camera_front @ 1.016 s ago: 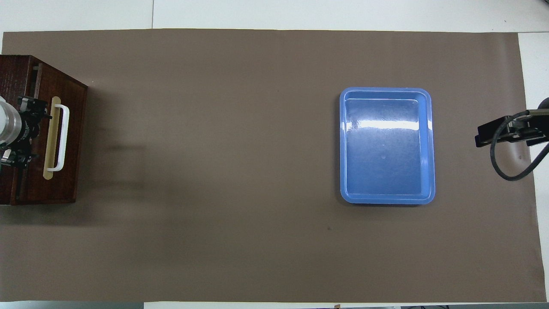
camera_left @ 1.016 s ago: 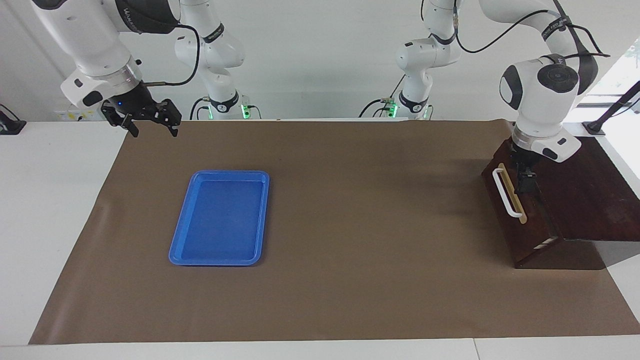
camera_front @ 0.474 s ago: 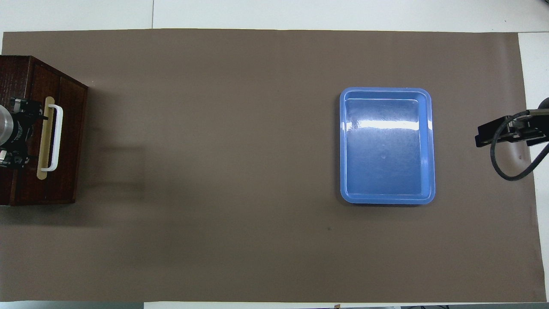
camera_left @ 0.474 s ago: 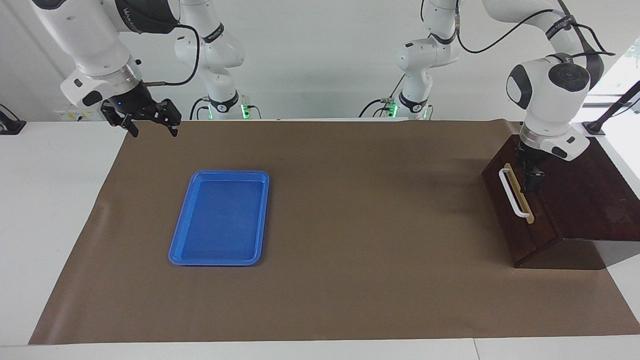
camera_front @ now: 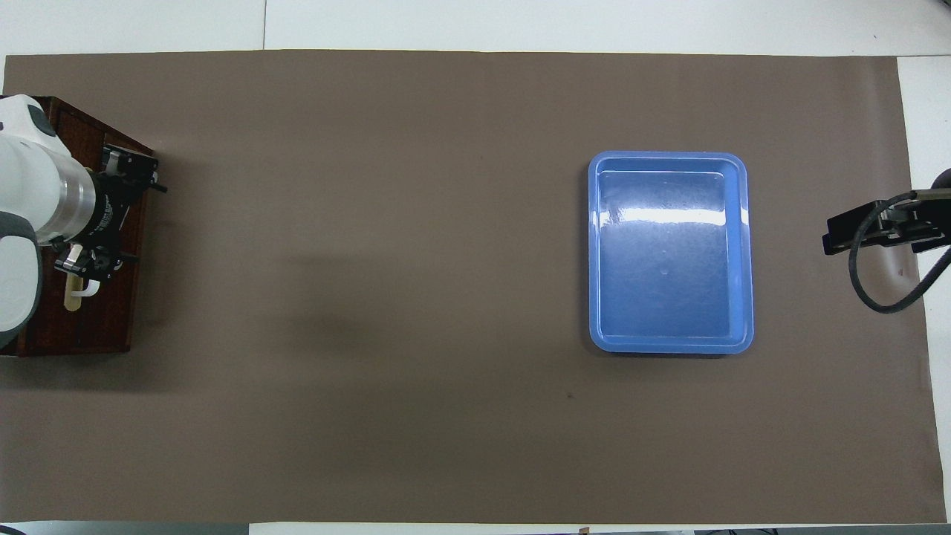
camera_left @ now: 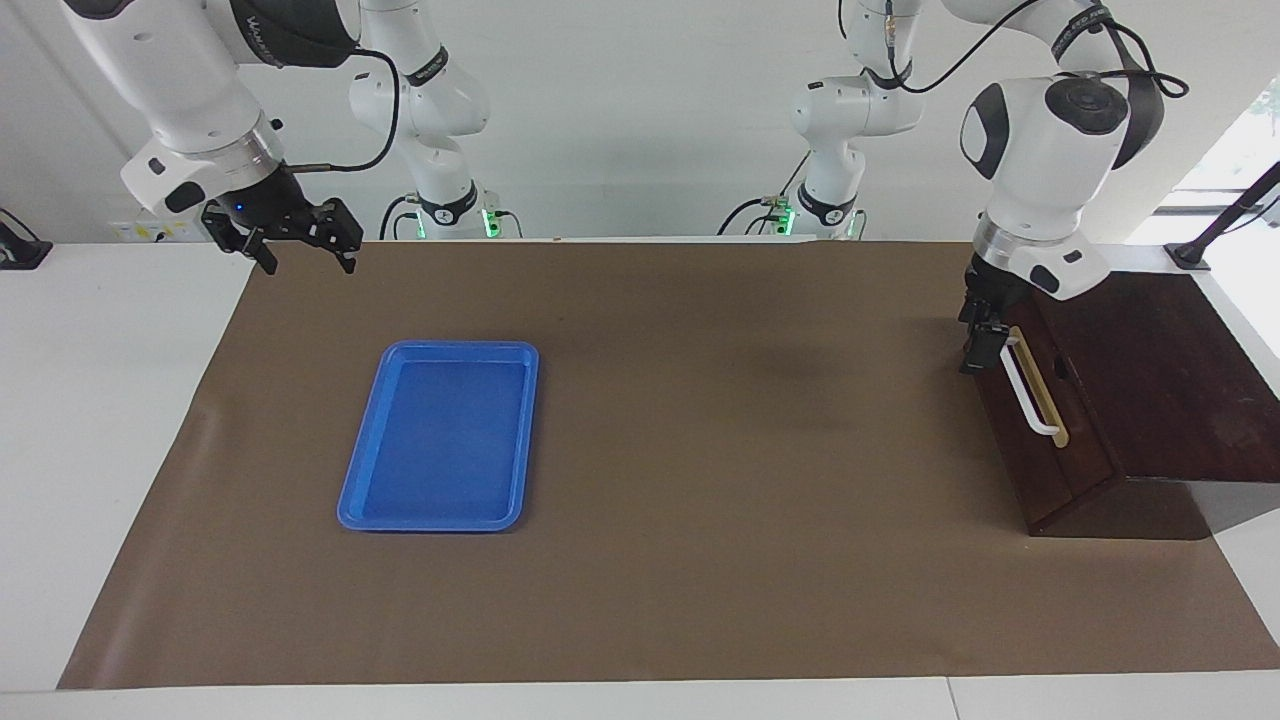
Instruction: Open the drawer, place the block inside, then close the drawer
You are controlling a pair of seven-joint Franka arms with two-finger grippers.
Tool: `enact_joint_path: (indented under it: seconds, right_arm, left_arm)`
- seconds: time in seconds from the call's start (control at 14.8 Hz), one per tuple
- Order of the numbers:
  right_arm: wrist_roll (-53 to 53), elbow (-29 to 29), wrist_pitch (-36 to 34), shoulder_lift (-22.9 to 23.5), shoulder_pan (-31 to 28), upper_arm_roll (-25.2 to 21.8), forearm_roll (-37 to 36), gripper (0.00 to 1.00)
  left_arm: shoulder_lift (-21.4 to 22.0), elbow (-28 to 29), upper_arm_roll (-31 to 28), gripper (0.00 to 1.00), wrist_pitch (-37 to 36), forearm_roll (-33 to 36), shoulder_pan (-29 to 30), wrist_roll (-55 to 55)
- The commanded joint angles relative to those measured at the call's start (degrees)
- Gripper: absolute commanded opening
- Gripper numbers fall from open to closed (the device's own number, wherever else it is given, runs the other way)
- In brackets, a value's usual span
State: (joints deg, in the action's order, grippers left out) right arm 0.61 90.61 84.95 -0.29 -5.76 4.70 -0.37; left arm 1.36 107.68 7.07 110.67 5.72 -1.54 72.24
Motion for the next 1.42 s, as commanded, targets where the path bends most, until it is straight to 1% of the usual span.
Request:
enact_joint_path:
  seconds: [0.0,0.34,0.47,0.68,0.95,1.35]
  right_arm:
    - [1.85,0.18,-0.14,-0.59,-0.83,0.48,0.19,1.00]
    - [1.76,0.18,-0.14,-0.59,-0.83,0.48,0.19,1.00]
    - [1.76,0.18,-0.14,-0.59,-0.83,0.48,0.19,1.00]
    - [1.85,0.18,-0.14,-0.59,-0.92,0.48,0.28,1.00]
    - [1.76,0.18,-0.14,-0.59,-0.83,0.48,0.28,1.00]
    - [1.85,0.18,-0.05,-0.59,-0.83,0.57,0.28,1.00]
  left_arm:
    - [0.57,-1.24,-0.75,1.00,-4.30,-3.07,-0.57,-11.81]
    - [0.75,-7.39,-1.01,1.00,-17.92,-6.25,-0.22,-39.84]
    - [1.10,-7.48,-0.84,1.00,-21.18,-6.25,-0.48,-45.67]
    - [1.45,-7.92,-0.66,1.00,-22.60,-6.16,-0.48,-49.55]
    - [0.58,-12.30,-1.18,1.00,-24.18,-5.90,0.31,-54.91]
    - [-0.57,-12.67,-1.27,1.00,-23.92,-5.55,0.40,-57.91]
